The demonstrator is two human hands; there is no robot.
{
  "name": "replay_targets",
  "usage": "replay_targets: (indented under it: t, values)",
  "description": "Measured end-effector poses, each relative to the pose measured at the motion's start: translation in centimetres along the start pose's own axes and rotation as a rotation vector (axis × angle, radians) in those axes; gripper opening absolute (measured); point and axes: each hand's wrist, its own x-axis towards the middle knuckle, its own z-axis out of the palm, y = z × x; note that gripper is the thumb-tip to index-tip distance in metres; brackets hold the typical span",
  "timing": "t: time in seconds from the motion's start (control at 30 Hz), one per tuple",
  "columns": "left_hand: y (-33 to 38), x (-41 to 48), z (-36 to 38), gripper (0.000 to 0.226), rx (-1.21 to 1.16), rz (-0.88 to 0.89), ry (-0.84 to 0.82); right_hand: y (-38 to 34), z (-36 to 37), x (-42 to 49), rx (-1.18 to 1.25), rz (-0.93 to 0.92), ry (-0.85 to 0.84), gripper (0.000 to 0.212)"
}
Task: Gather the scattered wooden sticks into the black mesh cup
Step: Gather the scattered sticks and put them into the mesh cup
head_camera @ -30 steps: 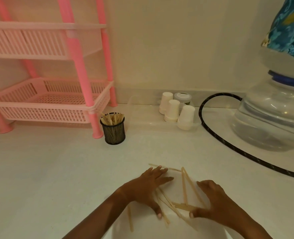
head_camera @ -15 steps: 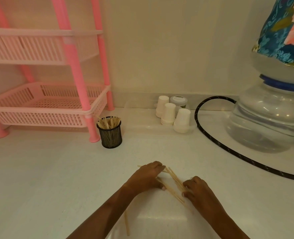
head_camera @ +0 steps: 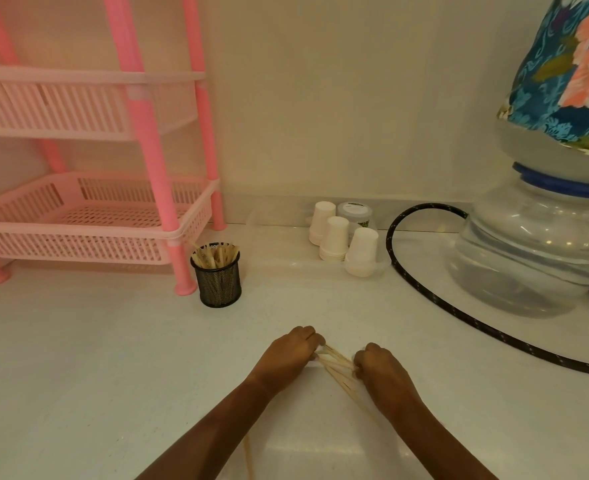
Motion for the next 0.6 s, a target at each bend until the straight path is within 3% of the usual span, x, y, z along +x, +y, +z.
replay_targets:
  t: [0.07,0.27,0.43,0.5,0.6]
  values:
    - [-0.2,0.0,0.1,0.031,-0.036,-0.004,0.005,-0.2,-0.5,0.7,0.006,0.036,-0.055,0.012]
    - [-0.2,-0.4,0.2,0.033,-0.142,-0.03,0.038,-0.6,-0.6,1.3,-0.044,0.026,-0.091,0.025]
    - [0.2,-0.4,-0.1,0.045,-0.124,-0.014,-0.027,0.3,-1.8,1.4,0.131,0.086,-0.071,0.016]
    - [0.4,-0.2,-0.2,0.053,-0.107,-0.006,-0.077,1.2,-2.6,1.5,0.205,0.106,-0.038,0.021]
    - [0.9,-0.1,-0.2,0.056,-0.024,0.088,-0.096,2.4,-3.8,1.6,0.272,0.131,0.035,0.014]
